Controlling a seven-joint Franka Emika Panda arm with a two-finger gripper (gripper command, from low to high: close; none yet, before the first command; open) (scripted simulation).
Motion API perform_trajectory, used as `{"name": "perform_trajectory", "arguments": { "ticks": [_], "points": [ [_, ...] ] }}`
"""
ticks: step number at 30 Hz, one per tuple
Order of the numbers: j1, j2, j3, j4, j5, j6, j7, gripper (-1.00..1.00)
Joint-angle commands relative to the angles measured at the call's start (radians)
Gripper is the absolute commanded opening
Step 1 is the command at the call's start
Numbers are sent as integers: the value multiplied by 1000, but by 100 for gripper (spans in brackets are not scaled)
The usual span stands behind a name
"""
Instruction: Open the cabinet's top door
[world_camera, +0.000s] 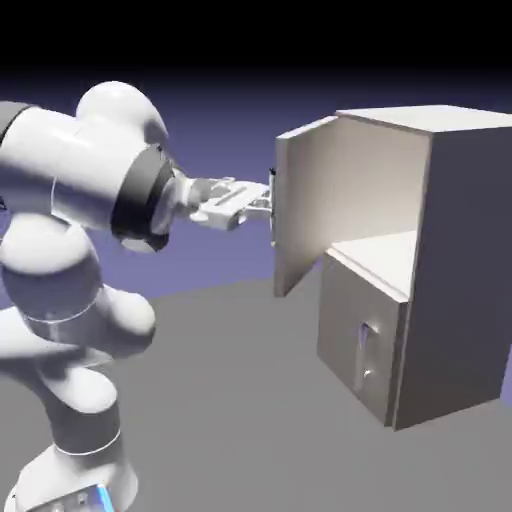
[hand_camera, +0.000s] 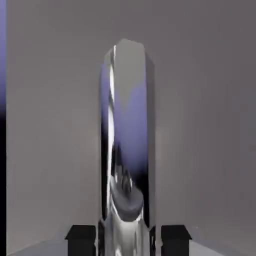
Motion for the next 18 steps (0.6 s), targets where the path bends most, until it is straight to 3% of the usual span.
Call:
{"name": "perform_trajectory", "arguments": {
  "ticks": [1, 18],
  "points": [
    [14, -36, 1, 27, 37, -16, 17, -100],
    [74, -651, -31, 578, 568, -191, 119, -100]
  ]
}}
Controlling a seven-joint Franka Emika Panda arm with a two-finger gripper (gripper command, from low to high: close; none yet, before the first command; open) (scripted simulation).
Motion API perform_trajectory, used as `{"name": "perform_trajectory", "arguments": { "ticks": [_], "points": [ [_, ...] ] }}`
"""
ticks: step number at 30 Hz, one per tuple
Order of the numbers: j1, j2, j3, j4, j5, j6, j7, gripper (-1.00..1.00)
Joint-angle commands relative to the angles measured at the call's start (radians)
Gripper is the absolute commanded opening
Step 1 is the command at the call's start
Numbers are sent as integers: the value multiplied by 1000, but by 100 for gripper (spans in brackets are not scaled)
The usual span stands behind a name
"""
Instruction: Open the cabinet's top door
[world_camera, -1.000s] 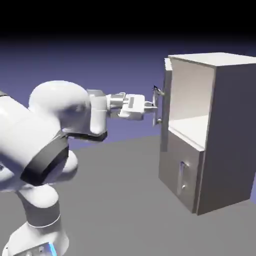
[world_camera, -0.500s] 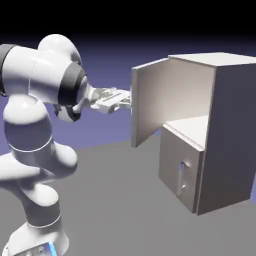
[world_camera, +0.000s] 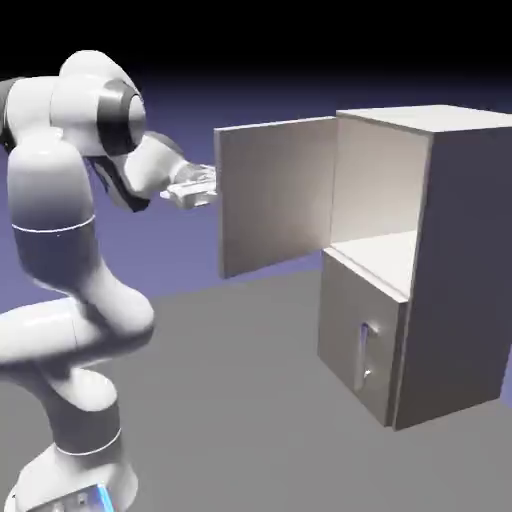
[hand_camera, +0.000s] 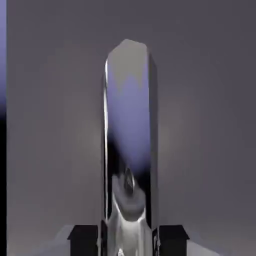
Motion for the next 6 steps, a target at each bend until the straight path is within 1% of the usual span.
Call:
{"name": "perform_trajectory", "arguments": {
  "ticks": [1, 6],
  "points": [
    [-3, -35, -2, 36, 23, -10, -5, -100],
    [-35, -196, -15, 214, 125, -66, -36, -100]
  ]
}}
